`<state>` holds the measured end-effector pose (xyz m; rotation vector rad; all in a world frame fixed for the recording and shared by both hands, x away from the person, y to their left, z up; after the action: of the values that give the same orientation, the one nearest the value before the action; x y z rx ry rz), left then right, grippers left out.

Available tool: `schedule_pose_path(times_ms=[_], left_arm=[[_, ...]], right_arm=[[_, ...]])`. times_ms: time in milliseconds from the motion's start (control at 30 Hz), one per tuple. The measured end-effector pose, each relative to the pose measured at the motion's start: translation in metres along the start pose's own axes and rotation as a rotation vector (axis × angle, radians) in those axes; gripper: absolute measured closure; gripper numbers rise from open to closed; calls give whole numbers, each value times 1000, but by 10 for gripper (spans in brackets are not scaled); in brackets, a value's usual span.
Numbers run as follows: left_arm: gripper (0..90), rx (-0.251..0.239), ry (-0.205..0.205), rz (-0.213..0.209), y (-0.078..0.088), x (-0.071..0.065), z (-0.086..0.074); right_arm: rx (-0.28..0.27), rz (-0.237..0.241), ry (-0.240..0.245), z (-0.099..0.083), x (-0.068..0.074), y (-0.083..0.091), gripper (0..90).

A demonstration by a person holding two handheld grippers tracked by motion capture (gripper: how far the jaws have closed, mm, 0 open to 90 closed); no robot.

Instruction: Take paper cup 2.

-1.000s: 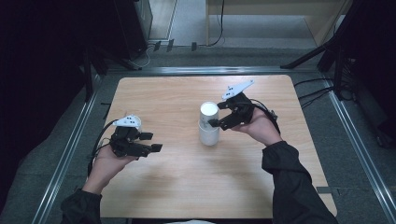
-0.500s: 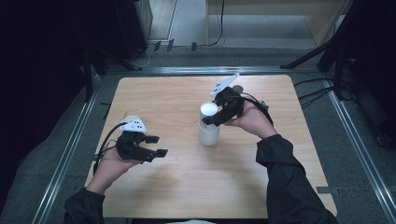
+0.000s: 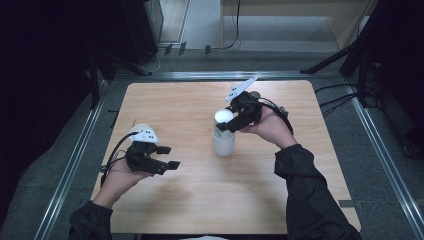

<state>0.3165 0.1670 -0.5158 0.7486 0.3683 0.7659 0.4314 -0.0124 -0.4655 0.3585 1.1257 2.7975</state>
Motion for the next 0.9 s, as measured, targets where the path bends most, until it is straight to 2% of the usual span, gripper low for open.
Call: schedule_pose_path(times_ms=[433,667,900], left_arm=[[309,8,2,-6,-2,-1,-2],[307,8,2,-5,-3,-1,-2],[307,2,-7,-12,-6,-4,1]], right_arm=[[-23,0,-5,7,4,9,339],[-13,-7,-3,5,2,7,337],[-30,-6,-5,7,3,8,357]])
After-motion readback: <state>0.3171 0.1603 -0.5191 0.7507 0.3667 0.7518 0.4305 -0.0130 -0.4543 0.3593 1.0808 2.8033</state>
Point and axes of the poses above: each handheld gripper's, and its own axes: y roughly backward along the jaws, z roughly out of its top, x roughly to its left, the point moved 10 cm from there along -y, roughly forward along the jaws, and after that the axes turned 12 degrees about z, right-handed, at the moved point
